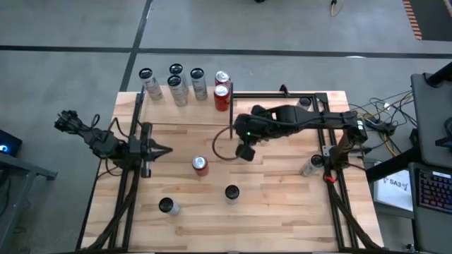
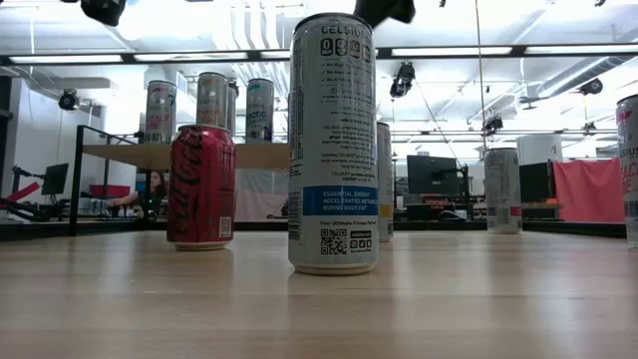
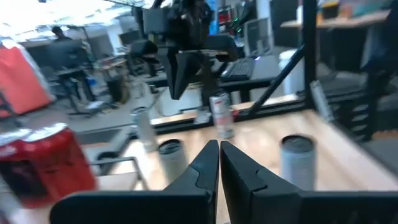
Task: Place canned beverage on shelf
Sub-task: Put the top white pink soda can on the shelf aligned with the other white pink soda can
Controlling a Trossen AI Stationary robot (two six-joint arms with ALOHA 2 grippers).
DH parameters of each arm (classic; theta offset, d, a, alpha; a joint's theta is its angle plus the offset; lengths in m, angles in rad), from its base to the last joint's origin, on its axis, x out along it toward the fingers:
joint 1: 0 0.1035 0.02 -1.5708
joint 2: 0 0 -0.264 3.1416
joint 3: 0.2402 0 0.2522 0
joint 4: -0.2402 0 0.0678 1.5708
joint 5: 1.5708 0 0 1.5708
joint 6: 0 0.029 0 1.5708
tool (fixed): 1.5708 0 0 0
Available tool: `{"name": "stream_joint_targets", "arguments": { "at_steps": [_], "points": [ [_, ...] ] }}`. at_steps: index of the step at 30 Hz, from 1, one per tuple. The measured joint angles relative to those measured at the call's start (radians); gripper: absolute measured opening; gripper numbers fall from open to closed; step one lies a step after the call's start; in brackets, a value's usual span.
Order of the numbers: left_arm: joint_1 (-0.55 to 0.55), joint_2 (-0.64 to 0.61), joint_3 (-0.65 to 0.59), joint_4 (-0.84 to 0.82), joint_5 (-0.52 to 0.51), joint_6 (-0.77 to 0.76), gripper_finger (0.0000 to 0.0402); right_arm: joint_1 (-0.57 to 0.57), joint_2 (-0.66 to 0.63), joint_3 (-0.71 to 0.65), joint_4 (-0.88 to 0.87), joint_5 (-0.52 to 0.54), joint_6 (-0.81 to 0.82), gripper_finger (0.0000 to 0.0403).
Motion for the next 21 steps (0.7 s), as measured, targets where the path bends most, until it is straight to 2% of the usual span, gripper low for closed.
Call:
{"name": "stream_joint_targets", "arguments": {
  "at_steps": [5, 8, 17, 21],
  "points": [
    [0.0, -0.025, 0.012, -0.042, -0.066, 0.112, 0.0, -0.05, 0.001, -0.018, -0.041, -0.003, 0.185, 0.0009],
    [0.0, -0.048, 0.012, -0.072, -0.072, 0.159, 0.0, -0.079, 0.002, -0.027, -0.04, -0.004, 0.261, 0.0009],
    [0.001, -0.097, 0.012, -0.091, -0.111, 0.313, 0.0, -0.118, 0.006, -0.045, 0.005, 0.0, 0.249, 0.0009],
    [0.001, -0.109, 0.012, -0.057, -0.118, 0.366, 0.0, -0.127, 0.006, -0.046, 0.01, 0.001, 0.354, 0.0011]
  ]
}}
